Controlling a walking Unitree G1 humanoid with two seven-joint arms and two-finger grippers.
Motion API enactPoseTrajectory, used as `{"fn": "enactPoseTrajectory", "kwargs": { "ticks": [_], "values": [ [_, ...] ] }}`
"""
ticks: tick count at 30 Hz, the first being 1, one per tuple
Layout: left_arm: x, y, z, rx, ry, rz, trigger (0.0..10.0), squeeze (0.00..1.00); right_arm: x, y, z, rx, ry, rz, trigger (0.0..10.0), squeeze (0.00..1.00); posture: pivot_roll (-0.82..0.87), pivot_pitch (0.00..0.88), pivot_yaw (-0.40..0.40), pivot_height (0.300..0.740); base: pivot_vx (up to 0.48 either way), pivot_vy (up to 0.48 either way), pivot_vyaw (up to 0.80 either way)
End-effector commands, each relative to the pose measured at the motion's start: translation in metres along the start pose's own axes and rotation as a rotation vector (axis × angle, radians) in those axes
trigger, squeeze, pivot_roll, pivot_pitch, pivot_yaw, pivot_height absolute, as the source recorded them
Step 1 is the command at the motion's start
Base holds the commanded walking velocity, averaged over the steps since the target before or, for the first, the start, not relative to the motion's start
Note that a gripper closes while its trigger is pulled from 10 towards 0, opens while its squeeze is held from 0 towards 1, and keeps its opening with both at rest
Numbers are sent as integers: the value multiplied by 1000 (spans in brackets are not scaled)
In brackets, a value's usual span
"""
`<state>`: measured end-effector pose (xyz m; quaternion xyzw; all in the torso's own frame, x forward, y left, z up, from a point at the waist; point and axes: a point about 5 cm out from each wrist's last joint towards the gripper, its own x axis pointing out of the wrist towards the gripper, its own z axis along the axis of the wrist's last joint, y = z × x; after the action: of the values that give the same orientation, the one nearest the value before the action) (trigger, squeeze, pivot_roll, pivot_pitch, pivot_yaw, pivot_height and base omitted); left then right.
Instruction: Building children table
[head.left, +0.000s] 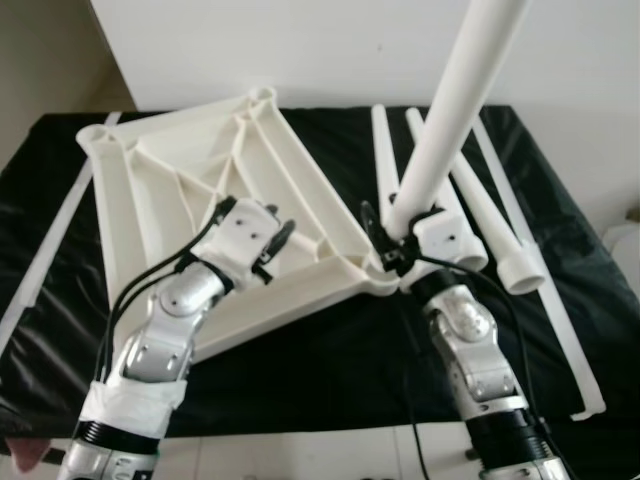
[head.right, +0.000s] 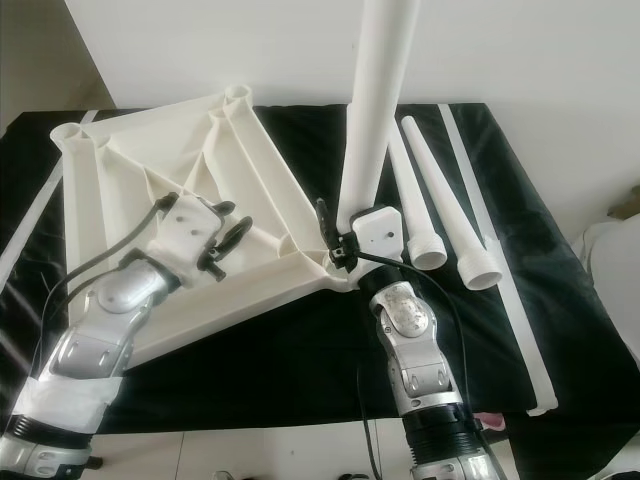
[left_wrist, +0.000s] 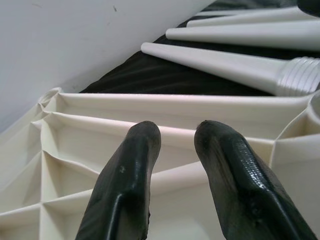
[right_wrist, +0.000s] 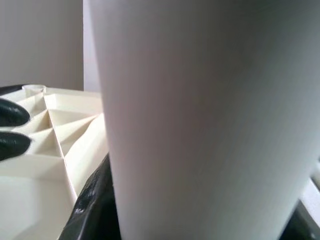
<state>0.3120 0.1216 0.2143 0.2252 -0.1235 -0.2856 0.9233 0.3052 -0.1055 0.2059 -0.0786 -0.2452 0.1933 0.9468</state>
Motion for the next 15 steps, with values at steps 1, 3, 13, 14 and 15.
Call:
{"fn": "enactPoseTrajectory", "kwargs": {
  "ticks": [1, 3, 13, 14, 15],
  "values": [
    [-3, 0, 2, -32, -12, 6, 10000, 0, 4, -2, 12, -25, -51, 1, 10000, 0, -57, 144, 13, 740, 0, 0, 0],
    [-3, -1, 4, -46, -23, -2, 10000, 0, 5, -4, 13, -18, -45, -3, 10000, 0, -56, 145, 14, 740, 0, 0, 0],
    [-2, -9, 23, -219, -148, -83, 10000, 1000, 8, -21, 9, -36, 59, 4, 10000, 0, -67, 150, 12, 740, 0, 0, 0],
    [-2, -11, 24, -226, -154, -100, 10000, 1000, 7, -22, 7, -40, 73, 5, 10000, 0, -69, 151, 13, 740, 0, 0, 0],
    [-2, -12, 25, -232, -158, -110, 10000, 1000, 7, -23, 6, -43, 81, 6, 10000, 0, -69, 151, 13, 740, 0, 0, 0]
  ]
}}
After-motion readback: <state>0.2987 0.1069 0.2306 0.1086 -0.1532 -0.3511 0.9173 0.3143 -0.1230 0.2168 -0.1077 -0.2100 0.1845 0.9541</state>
